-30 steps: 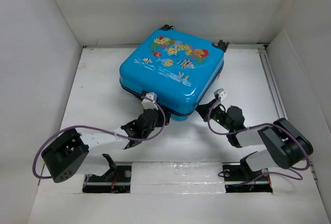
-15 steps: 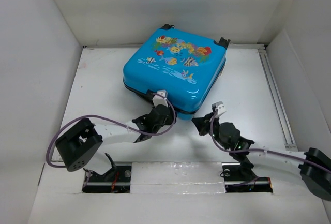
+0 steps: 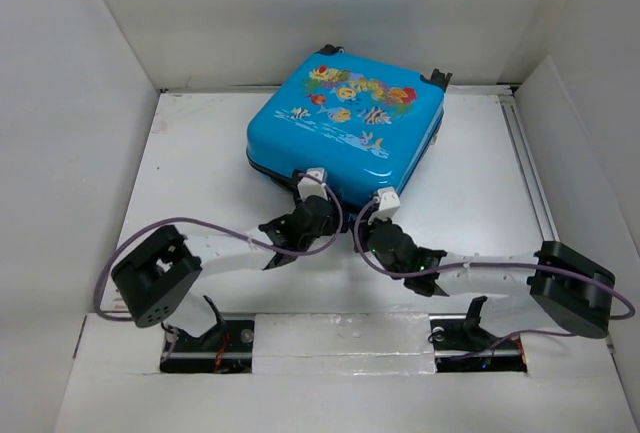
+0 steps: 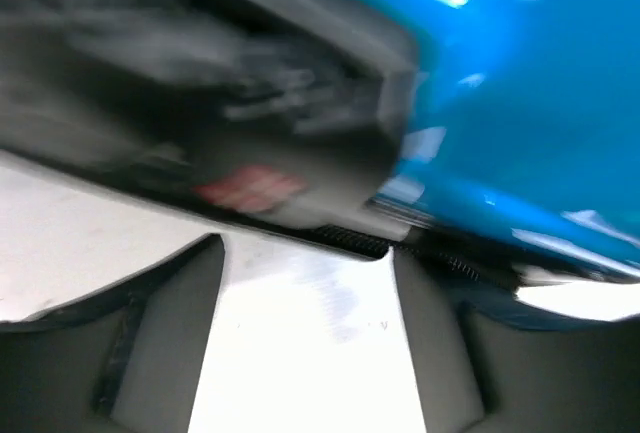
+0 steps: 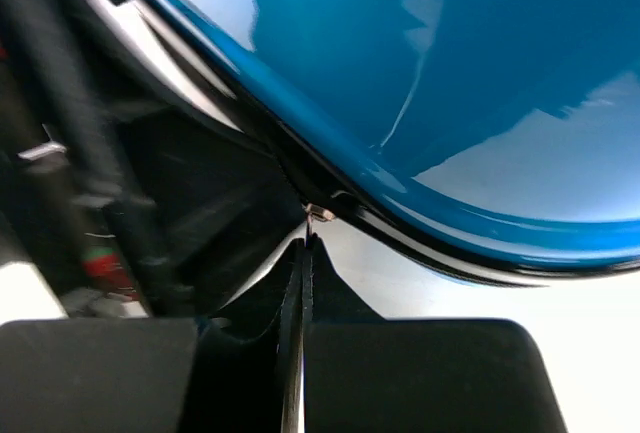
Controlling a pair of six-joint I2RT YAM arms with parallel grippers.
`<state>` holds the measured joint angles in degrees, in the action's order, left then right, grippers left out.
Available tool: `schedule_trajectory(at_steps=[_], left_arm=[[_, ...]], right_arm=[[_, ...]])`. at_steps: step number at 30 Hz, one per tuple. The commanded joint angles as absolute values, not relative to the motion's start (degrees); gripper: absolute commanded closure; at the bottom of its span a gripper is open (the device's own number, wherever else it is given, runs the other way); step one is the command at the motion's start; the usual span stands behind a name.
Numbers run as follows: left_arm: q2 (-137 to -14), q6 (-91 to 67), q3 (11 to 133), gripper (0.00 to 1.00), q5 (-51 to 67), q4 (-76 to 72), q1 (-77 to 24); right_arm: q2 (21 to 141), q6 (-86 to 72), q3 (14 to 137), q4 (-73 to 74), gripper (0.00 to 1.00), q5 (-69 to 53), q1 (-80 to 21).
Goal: Pack the luggage
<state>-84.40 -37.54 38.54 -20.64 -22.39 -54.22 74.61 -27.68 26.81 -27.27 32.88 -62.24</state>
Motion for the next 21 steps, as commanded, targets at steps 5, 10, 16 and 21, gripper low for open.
schedule_trajectory(at_steps=[5, 10, 16, 21], left_arm=[[-57.69, -40.95, 27.34, 0.16, -27.51, -26.99, -44.84], [-50.71, -48.5, 27.5, 0.09, -15.97, -26.71, -21.79], [-63.87, -58.45, 31.71, 0.08, 2.64, -38.75, -1.77], [-81.37, -58.35, 46.11, 0.09, 9.66, -37.53, 0.62]], right_arm=[[75.15, -29.17, 26.1, -31.29, 1.0, 17.06, -63.02], [75.67, -29.18, 25.58, -31.9, 1.0, 13.63, -63.02], [73.31, -29.18, 25.05, -29.88, 1.0, 13.62, -63.02], [72.16, -28.65, 25.57, -27.96, 1.0, 13.62, -63.02]])
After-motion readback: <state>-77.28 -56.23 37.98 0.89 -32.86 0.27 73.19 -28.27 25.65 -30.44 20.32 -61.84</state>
